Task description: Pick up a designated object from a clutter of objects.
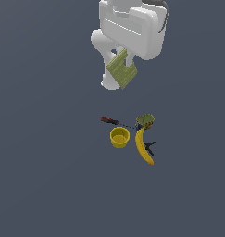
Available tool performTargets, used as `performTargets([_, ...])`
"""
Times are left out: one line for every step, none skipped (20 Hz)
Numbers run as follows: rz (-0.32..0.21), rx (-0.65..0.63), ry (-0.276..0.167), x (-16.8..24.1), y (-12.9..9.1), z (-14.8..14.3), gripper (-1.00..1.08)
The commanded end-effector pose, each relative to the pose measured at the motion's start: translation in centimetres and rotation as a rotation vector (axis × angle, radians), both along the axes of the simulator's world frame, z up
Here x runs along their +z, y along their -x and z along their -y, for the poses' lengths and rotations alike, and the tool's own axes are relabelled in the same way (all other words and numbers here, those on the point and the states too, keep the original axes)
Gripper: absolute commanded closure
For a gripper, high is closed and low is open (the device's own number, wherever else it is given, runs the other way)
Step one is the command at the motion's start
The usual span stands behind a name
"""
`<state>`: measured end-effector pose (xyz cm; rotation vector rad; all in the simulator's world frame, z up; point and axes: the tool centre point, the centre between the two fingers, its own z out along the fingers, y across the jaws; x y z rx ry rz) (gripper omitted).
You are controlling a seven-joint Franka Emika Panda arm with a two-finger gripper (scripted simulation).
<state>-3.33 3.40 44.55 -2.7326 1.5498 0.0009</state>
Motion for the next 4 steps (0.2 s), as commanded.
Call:
performTargets([0.0,0.001,0.0,0.58,-0.12,0.27,1.08])
performTargets([0.0,0.001,0.0,0.68,-0.14,0.33,1.08])
performTargets([0.0,0.001,0.0,0.74,-0.16,0.37,1.08])
performTargets([0.0,0.001,0.0,0.76,-0.16,0.38,1.08])
